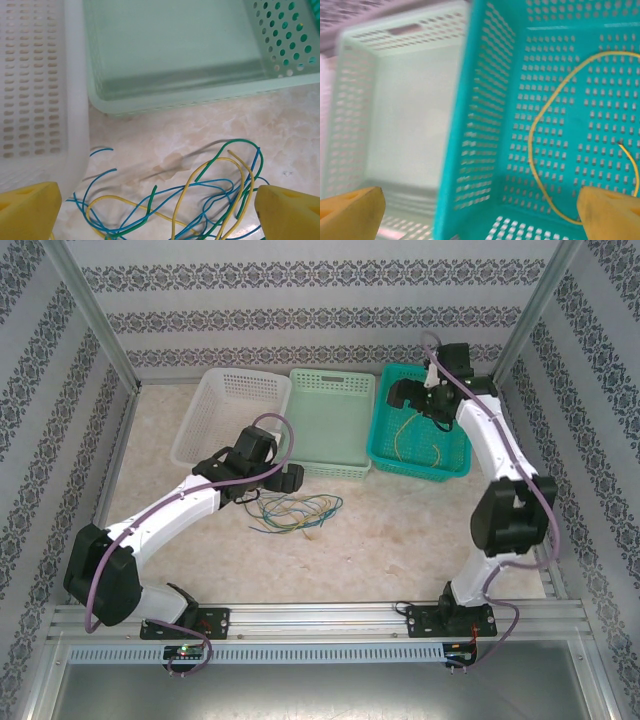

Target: Untangle the cables

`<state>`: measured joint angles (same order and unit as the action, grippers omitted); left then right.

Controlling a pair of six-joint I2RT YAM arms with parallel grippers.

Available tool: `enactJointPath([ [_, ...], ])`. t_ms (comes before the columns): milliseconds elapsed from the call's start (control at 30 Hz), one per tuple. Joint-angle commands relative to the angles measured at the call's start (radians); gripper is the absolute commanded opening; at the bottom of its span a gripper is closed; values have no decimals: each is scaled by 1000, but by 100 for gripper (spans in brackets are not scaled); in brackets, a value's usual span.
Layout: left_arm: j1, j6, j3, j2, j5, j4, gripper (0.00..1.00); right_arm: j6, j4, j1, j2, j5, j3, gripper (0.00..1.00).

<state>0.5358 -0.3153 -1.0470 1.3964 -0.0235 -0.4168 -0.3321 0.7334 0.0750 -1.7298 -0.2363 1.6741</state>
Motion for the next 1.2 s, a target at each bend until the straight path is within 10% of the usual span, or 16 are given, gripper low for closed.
enactJointPath([
  [0,-15,-8,9,-31,19,-63,100,14,77,40,87,32,-61,98],
  [300,-18,-17,63,3,-13,-79,100,-220,-12,285,278,-103,-397,92],
  [1000,-23,-40,159,131,-139,12,100,-540,-276,645,-140,-71,-481,64],
  [1167,-23,-51,152,175,-207,64,100,-546,-288,667,-122,75,-515,8],
])
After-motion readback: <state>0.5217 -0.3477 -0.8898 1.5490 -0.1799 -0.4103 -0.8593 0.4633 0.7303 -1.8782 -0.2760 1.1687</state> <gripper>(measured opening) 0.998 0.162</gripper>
